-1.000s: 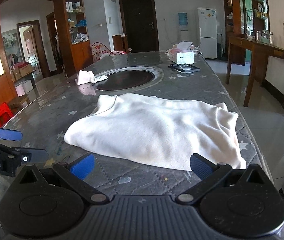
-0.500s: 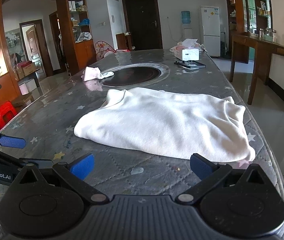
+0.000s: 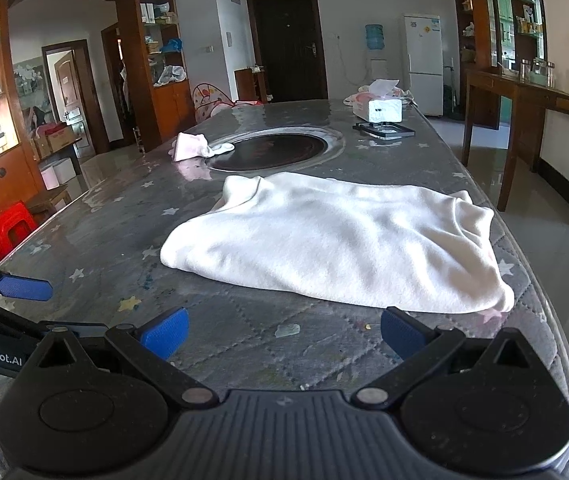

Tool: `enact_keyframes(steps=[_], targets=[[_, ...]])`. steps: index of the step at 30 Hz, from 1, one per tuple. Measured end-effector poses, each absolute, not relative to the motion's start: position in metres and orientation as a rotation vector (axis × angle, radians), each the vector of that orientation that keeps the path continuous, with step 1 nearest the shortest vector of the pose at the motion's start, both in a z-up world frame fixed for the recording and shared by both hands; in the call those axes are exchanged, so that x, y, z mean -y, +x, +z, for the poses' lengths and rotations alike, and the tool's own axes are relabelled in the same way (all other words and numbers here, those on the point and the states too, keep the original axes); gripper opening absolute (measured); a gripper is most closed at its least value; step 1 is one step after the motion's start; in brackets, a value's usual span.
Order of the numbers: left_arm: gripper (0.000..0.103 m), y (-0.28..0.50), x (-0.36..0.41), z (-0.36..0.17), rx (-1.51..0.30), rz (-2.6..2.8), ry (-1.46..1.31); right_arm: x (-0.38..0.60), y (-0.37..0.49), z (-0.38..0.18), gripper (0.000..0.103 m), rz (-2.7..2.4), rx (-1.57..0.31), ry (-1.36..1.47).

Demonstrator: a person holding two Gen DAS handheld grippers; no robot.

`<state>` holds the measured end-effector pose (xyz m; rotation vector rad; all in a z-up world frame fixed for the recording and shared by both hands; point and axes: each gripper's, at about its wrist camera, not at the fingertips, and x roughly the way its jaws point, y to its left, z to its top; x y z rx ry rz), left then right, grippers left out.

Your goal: Fold clothes

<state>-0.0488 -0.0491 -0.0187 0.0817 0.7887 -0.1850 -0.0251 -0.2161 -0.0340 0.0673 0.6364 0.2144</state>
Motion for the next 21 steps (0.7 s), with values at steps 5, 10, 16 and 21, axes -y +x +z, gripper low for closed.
enact_keyframes(steps=[5,10,16,21], targets=[[0.103,-0.053,0.049,-0.018,-0.784,-0.183,0.080,0.213,-0.028,-0.032,0.103,0.222,-0.631,0.064],[0.103,-0.055,0.049,-0.017,-0.781,-0.186,0.071,0.210,-0.031,-0.030,0.103,0.228,-0.623,0.059],[0.103,-0.058,0.048,-0.015,-0.773,-0.186,0.062,0.207,-0.033,-0.027,0.103,0.233,-0.616,0.055],[0.103,-0.058,0.047,-0.015,-0.780,-0.179,0.061,0.204,-0.032,-0.027,0.103,0.239,-0.617,0.049]])
